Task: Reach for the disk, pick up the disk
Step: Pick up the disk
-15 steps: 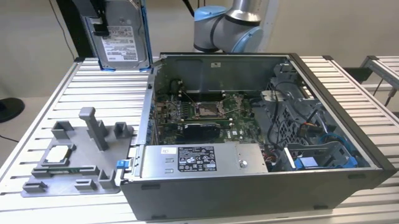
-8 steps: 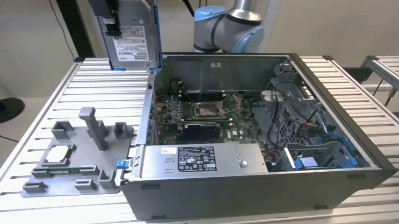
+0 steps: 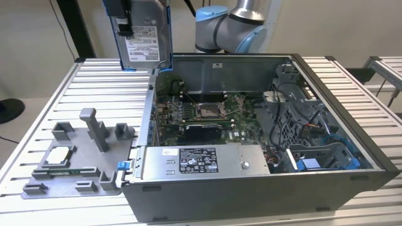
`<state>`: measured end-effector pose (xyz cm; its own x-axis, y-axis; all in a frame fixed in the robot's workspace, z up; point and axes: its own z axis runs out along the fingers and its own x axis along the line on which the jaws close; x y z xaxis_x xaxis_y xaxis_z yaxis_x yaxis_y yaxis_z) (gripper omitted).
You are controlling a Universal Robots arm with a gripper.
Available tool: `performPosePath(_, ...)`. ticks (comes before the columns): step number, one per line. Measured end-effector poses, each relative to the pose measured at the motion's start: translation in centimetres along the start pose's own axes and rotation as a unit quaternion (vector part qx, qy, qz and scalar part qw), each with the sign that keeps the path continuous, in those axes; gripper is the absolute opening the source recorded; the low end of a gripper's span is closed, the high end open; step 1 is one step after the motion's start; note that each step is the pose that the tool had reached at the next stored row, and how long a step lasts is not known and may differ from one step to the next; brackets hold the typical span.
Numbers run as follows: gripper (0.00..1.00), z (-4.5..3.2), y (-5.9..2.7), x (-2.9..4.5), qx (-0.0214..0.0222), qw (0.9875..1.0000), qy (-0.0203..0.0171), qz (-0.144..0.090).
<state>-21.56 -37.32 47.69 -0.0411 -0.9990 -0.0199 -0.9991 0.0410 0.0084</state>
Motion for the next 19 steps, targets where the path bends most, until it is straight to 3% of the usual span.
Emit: performPosePath(19, 0.0, -0.04, -5.61, -0.23, 0.0, 1.0, 0.0, 0.0)
